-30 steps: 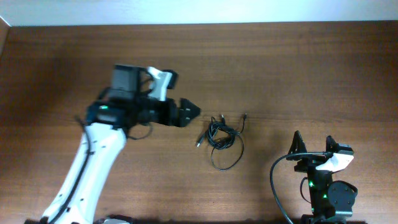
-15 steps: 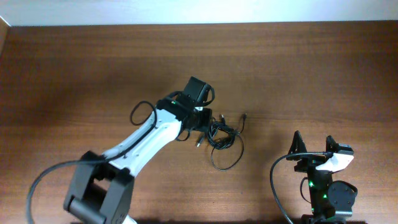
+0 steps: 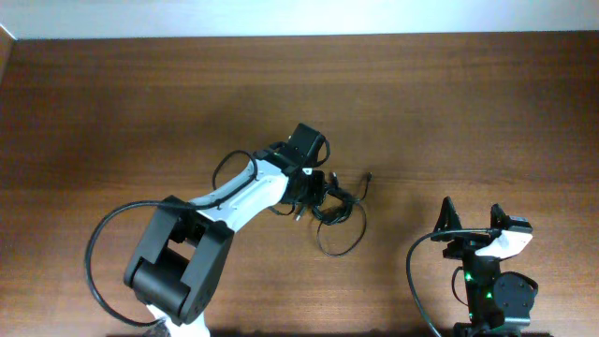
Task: Untangle cables
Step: 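Reach the left gripper to the black cable bundle and grasp it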
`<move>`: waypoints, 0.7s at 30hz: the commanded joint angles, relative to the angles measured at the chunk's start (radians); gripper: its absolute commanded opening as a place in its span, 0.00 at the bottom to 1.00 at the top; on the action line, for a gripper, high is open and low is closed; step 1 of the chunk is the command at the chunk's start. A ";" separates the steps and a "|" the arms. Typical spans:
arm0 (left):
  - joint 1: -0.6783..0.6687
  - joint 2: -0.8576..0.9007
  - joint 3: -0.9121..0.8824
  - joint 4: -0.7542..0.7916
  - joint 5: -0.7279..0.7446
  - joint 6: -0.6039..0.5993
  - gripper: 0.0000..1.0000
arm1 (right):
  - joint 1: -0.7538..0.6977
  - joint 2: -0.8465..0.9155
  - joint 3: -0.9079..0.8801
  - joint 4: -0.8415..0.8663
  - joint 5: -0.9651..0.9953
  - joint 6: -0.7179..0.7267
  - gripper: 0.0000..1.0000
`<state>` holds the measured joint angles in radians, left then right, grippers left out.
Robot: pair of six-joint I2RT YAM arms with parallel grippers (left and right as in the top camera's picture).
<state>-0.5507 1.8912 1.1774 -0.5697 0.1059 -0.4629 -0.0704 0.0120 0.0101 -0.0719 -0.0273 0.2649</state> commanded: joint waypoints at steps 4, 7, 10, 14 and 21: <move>-0.010 0.020 0.016 0.039 0.051 -0.004 0.44 | 0.005 -0.006 -0.005 -0.004 -0.013 -0.003 0.98; -0.012 0.020 0.016 0.043 0.107 -0.004 0.40 | 0.005 -0.006 -0.005 -0.004 -0.013 -0.003 0.98; -0.033 0.029 0.006 0.043 0.098 -0.004 0.20 | 0.005 -0.006 -0.005 -0.004 -0.013 -0.003 0.98; -0.053 0.058 -0.012 0.042 0.063 -0.005 0.00 | 0.005 -0.006 -0.005 -0.004 -0.013 -0.003 0.98; 0.051 -0.057 0.052 -0.038 0.055 -0.004 0.00 | 0.005 -0.006 -0.005 -0.003 -0.010 -0.004 0.98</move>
<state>-0.5774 1.9129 1.1881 -0.5621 0.1772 -0.4686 -0.0704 0.0120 0.0101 -0.0719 -0.0273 0.2649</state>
